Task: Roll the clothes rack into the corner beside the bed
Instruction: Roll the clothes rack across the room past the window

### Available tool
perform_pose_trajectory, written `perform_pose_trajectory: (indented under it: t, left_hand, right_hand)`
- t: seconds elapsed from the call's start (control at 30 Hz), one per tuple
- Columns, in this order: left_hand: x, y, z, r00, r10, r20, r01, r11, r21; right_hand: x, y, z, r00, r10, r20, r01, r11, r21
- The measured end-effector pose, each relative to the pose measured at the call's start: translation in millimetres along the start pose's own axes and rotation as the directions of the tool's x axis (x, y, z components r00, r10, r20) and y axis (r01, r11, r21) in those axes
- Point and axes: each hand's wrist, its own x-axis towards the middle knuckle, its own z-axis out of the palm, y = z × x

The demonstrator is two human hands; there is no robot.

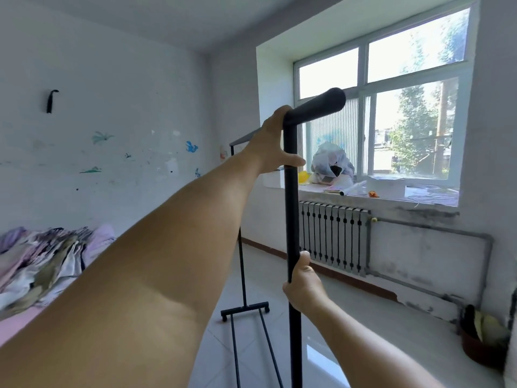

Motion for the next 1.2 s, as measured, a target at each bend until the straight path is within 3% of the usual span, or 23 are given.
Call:
perform_pose_trajectory:
  t: [0.2, 0.4, 0.6, 1.2]
  left_hand:
    - [46.6, -33.5, 25.3, 0.998, 0.047, 0.031, -0.050, 0.992, 0.117]
    - [86.4, -56.6, 54.9, 0.998, 0.060, 0.014, -0.061, 0.995, 0.076]
    - [129.0, -69.6, 88.5, 0.999, 0.052, 0.010, -0.052, 0.994, 0.099]
    - [270.1, -87.3, 218.2, 0.991, -0.112, -0.078, 0.124, 0.976, 0.177]
  right_hand:
    - [66.5, 9.8, 9.0, 1.000, -0.006, -0.019, 0.006, 1.000, -0.013]
    - [121.0, 28.1, 7.2, 0.999, -0.035, -0.016, 0.035, 0.999, -0.006]
    - [179.5, 52.1, 3.4, 0.999, 0.040, 0.036, -0.043, 0.997, 0.072]
    - [357.1, 143.8, -54.1, 0.965, -0.145, 0.220, 0.125, 0.987, 0.105]
